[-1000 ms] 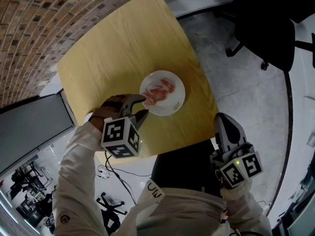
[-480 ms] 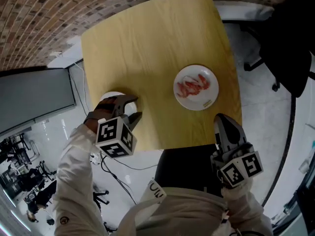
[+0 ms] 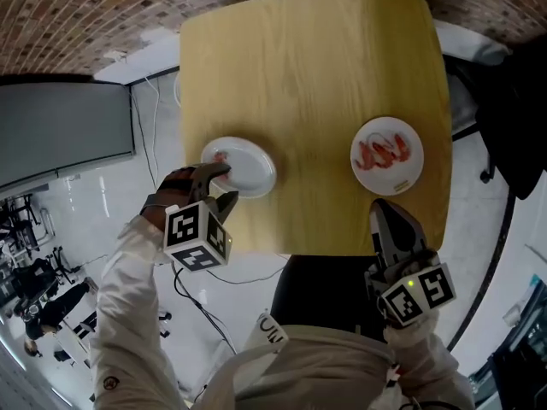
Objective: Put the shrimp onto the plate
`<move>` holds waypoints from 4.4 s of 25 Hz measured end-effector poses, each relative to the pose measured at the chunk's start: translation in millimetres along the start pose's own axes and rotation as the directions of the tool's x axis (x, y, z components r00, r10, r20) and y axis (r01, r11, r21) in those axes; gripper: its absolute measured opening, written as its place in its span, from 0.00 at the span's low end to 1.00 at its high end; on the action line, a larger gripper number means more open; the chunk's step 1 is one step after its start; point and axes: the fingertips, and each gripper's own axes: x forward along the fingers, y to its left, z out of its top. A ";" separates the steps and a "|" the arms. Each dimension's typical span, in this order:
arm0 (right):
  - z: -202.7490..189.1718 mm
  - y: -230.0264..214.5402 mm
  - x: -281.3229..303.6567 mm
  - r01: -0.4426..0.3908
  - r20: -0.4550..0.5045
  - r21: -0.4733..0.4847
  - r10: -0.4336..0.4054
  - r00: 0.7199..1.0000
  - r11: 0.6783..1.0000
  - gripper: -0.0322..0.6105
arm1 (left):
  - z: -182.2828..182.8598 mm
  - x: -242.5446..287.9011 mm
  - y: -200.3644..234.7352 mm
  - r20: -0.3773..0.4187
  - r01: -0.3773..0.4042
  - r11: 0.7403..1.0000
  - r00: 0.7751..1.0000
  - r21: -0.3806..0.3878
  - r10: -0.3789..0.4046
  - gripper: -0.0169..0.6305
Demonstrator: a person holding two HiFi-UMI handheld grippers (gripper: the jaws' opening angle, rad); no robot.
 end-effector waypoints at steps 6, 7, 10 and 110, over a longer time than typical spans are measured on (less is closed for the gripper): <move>-8.3 19.0 24.3 -0.026 -0.028 -0.008 0.026 0.999 1.000 0.09 | -28.0 3.4 6.5 -0.006 -0.022 0.999 1.000 -0.034 0.022 0.35; -8.4 20.9 28.0 -0.028 -0.031 -0.010 0.027 0.999 1.000 0.09 | -31.1 4.0 8.6 -0.006 -0.025 0.999 1.000 -0.037 0.025 0.35; -9.9 24.7 36.2 -0.029 -0.039 -0.011 0.029 0.999 1.000 0.09 | -40.6 7.2 12.0 -0.013 -0.026 0.999 1.000 -0.045 0.025 0.35; 20.7 -79.6 -58.4 0.126 0.085 0.096 -0.134 0.987 0.987 0.09 | 128.4 21.7 -16.8 -0.005 0.205 0.954 0.978 0.221 -0.209 0.29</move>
